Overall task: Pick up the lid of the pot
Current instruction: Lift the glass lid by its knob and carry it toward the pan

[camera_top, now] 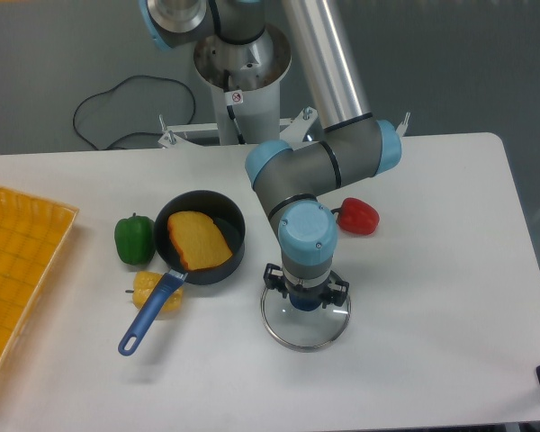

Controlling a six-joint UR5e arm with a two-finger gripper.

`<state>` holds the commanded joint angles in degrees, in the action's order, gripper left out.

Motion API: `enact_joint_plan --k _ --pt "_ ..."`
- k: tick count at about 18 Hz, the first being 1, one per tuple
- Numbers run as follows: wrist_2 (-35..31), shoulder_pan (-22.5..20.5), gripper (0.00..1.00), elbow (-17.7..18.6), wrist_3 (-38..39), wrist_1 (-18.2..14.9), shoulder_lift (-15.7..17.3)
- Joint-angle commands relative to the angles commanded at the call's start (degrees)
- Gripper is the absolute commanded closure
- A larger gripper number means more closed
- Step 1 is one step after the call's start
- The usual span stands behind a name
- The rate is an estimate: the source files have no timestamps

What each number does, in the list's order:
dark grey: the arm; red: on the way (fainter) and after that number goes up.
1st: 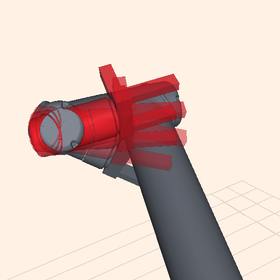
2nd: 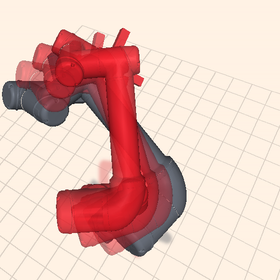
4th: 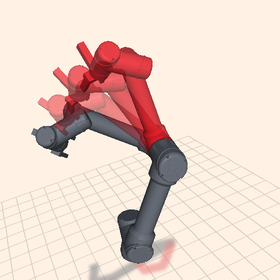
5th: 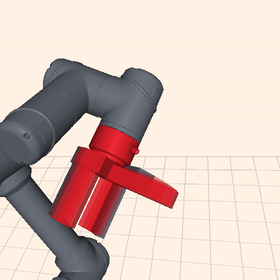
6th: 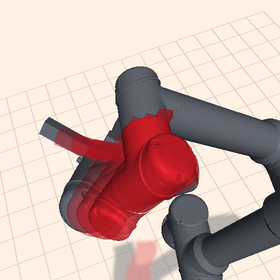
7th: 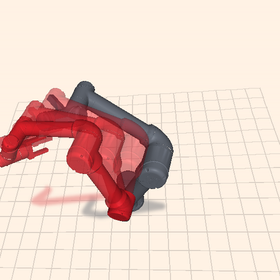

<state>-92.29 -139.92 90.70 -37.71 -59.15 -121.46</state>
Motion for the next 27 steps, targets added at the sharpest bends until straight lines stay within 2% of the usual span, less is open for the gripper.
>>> enact_joint_plan --k 3,4,13,17,21,27 --pt "0.0 0.0 0.34 0.0 -0.09 0.0 0.09" --pt "0.0 0.0 0.4 0.0 0.0 -0.09 0.09" --pt "0.35 0.09 0.41 -1.67 -0.62 -0.97 1.49" --pt "0.53 0.44 0.41 -2.37 -0.7 -5.0 3.86" --pt "0.62 1.84 0.41 -4.92 -0.79 -10.62 4.75" --pt "1.93 3.25 0.41 -5.27 -5.26 -14.06 6.85"
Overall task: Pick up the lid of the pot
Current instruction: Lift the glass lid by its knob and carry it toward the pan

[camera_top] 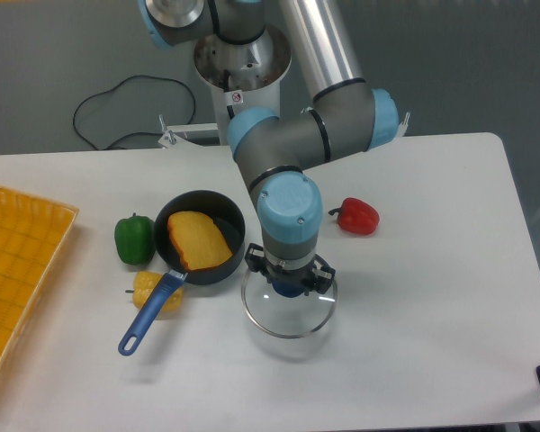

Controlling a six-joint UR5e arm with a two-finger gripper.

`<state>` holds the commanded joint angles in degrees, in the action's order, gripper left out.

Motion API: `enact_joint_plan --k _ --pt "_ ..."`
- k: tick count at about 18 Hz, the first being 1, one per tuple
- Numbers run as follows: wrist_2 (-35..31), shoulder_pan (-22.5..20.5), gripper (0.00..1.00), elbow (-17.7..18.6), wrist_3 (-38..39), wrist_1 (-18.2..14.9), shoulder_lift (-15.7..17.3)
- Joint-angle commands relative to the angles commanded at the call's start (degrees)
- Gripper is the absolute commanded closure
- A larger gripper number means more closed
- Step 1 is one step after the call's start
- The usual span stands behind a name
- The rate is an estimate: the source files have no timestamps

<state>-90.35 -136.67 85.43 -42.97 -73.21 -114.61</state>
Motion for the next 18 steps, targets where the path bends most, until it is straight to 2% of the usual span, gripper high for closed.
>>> enact_joint_plan --k 2,6,18 --pt "0.0 0.0 0.41 0.0 -4.82 -1.32 0.88" --pt "0.0 -0.35 0.41 0.0 -9.75 -1.33 2.28" --pt "-0.09 -0.44 0.41 0.53 -13.02 -0.97 2.73"
